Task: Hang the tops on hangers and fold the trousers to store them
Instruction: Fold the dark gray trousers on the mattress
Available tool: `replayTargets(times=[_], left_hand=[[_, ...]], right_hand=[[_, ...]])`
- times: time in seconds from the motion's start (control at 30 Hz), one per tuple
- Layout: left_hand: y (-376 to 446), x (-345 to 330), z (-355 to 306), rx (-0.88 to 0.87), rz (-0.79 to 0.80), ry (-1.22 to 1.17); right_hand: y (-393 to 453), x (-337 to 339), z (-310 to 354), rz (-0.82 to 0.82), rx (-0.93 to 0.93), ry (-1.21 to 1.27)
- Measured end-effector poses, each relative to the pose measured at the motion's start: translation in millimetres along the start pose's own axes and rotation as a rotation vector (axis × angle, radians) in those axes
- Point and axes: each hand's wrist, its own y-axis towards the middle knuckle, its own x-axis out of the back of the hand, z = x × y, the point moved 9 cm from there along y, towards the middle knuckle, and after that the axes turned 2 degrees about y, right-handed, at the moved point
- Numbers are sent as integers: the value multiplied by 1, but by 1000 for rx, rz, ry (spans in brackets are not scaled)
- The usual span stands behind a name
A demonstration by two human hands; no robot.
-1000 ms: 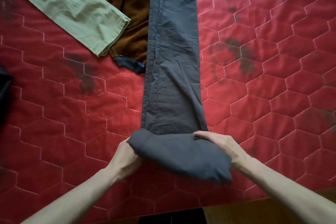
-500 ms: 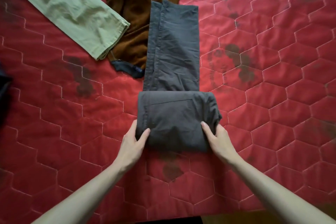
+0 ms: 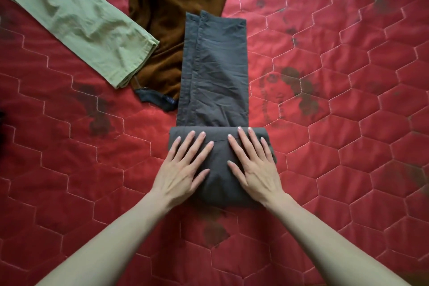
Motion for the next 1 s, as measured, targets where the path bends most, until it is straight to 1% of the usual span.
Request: replayTargets(times=[0.1, 0.3, 0.43, 0.5, 0.6, 0.7, 0.77, 0.83, 0.93, 1.0], left_hand=[[5, -21, 17, -19, 43, 41], [7, -38, 24, -49, 9, -19], [10, -36, 27, -124, 12, -50], [9, -31, 32, -196, -3, -49], [7, -21, 45, -324, -22, -46], [3, -18, 61, -434, 24, 51], [1, -14, 70, -447, 33, 111], [1, -11, 76, -435, 47, 110], [6, -9, 77, -462, 87, 59], [10, -11, 74, -471, 141, 16]], right_hand=[[2, -20, -14, 65, -41, -17], [6, -31, -21, 9, -52, 18], [9, -28, -22, 12, -12, 28], [9, -27, -24, 27, 33, 37], [11, -20, -30, 40, 183, 62], [7, -8, -51, 32, 284, 41], [3, 0, -65, 38, 320, -66], [-4, 3, -72, 74, 341, -128], [-16, 4, -76, 122, 368, -131], [-20, 3, -78, 194, 380, -123]])
